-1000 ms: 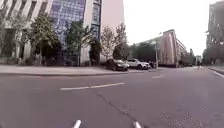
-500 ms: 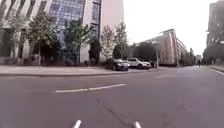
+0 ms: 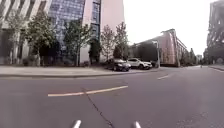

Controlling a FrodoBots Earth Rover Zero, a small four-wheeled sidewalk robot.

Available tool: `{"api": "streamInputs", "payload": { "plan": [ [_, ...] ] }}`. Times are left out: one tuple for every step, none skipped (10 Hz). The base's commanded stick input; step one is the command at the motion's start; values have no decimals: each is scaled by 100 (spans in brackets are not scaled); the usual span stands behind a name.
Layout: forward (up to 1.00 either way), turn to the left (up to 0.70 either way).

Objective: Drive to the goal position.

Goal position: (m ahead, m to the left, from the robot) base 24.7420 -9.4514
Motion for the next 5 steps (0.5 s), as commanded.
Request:
{"api": "streamInputs", "payload": {
  "plan": [
    [70,0],
    [70,0],
    [70,0],
    [70,0],
    [70,0]
  ]
}}
